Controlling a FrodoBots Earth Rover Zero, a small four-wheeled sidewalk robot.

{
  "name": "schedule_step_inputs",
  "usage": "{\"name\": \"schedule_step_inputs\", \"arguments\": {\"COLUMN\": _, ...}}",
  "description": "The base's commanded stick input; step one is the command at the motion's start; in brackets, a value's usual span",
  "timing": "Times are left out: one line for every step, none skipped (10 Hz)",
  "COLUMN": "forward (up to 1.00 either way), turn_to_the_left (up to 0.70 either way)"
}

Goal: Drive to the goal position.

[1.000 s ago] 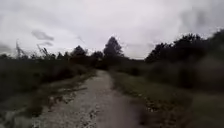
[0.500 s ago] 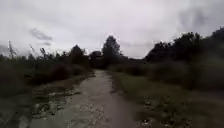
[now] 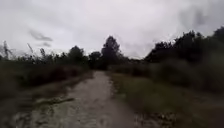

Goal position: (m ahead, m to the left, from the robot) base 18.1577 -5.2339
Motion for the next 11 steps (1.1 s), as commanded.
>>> {"name": "schedule_step_inputs", "arguments": {"forward": 0.7, "turn_to_the_left": 0.34}}
{"name": "schedule_step_inputs", "arguments": {"forward": 0.7, "turn_to_the_left": 0.35}}
{"name": "schedule_step_inputs", "arguments": {"forward": 0.7, "turn_to_the_left": 0.35}}
{"name": "schedule_step_inputs", "arguments": {"forward": 0.7, "turn_to_the_left": 0.22}}
{"name": "schedule_step_inputs", "arguments": {"forward": 0.7, "turn_to_the_left": 0.08}}
{"name": "schedule_step_inputs", "arguments": {"forward": 0.7, "turn_to_the_left": 0.0}}
{"name": "schedule_step_inputs", "arguments": {"forward": 0.7, "turn_to_the_left": 0.0}}
{"name": "schedule_step_inputs", "arguments": {"forward": 0.7, "turn_to_the_left": 0.0}}
{"name": "schedule_step_inputs", "arguments": {"forward": 0.7, "turn_to_the_left": 0.0}}
{"name": "schedule_step_inputs", "arguments": {"forward": 0.7, "turn_to_the_left": 0.0}}
{"name": "schedule_step_inputs", "arguments": {"forward": 0.7, "turn_to_the_left": 0.0}}
